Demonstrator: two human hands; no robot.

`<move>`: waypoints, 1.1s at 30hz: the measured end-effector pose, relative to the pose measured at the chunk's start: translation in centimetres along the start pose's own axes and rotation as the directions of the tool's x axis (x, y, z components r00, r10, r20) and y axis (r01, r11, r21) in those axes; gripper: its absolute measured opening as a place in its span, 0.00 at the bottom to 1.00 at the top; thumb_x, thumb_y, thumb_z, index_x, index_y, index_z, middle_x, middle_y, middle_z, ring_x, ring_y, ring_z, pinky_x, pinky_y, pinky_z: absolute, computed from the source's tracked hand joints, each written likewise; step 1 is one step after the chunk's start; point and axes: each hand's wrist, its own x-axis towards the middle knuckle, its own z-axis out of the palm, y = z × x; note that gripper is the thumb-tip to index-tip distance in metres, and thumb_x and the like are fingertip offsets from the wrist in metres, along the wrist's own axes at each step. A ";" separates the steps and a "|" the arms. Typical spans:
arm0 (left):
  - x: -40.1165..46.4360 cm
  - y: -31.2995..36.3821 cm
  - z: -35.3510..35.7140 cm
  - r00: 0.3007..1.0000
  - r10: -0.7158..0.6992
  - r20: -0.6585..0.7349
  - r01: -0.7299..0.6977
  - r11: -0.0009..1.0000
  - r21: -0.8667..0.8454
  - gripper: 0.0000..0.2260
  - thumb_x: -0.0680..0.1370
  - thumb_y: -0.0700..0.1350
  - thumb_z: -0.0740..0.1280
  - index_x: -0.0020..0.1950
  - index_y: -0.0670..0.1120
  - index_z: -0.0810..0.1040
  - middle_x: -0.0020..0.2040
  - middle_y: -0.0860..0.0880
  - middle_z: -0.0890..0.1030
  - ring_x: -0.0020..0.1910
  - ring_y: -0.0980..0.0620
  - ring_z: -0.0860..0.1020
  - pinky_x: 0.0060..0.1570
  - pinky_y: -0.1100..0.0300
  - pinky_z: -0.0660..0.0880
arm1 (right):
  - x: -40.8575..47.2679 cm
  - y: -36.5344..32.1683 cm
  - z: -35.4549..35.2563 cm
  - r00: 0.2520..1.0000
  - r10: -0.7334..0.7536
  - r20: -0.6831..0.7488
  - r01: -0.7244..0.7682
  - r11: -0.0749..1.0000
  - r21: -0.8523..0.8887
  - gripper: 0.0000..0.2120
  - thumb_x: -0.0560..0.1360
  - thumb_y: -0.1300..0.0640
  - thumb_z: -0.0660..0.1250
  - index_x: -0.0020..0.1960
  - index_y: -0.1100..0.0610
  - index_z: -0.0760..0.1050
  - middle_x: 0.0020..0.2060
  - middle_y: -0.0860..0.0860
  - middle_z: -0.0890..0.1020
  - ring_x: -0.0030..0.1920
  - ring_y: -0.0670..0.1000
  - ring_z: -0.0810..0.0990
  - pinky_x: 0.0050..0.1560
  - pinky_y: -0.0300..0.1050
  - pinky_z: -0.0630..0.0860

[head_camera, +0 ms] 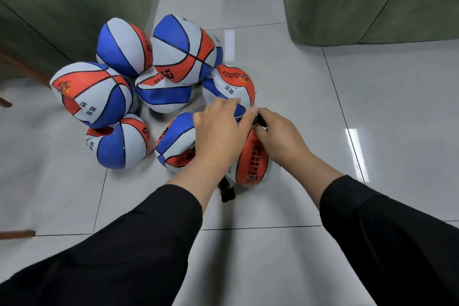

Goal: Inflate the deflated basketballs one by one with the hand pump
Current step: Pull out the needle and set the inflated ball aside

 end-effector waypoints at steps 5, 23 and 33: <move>-0.4 -1.5 -1.0 0.944 0.043 0.327 -0.002 0.992 -0.126 0.14 0.85 0.56 0.62 0.45 0.53 0.82 0.40 0.50 0.81 0.46 0.45 0.79 0.41 0.53 0.73 | -1.0 -0.4 1.9 0.999 0.042 0.010 -0.042 0.999 0.016 0.31 0.79 0.57 0.66 0.79 0.47 0.60 0.60 0.48 0.83 0.58 0.54 0.80 0.53 0.47 0.74; -3.7 -6.4 -4.6 0.955 -0.202 0.216 0.269 0.897 -0.350 0.20 0.86 0.56 0.59 0.54 0.41 0.80 0.38 0.48 0.77 0.39 0.49 0.73 0.41 0.55 0.69 | -2.3 2.7 0.7 0.987 0.149 0.056 -0.099 0.849 -0.519 0.27 0.80 0.49 0.67 0.77 0.49 0.66 0.81 0.52 0.58 0.81 0.58 0.53 0.71 0.61 0.68; -3.8 -8.1 -4.0 0.943 -0.254 0.215 0.322 0.855 -0.406 0.14 0.85 0.56 0.61 0.51 0.47 0.78 0.37 0.53 0.74 0.39 0.53 0.73 0.38 0.57 0.66 | -1.4 3.3 -0.5 0.990 0.141 -0.004 -0.128 0.885 -0.447 0.21 0.83 0.49 0.62 0.75 0.48 0.68 0.81 0.50 0.58 0.82 0.55 0.52 0.75 0.62 0.60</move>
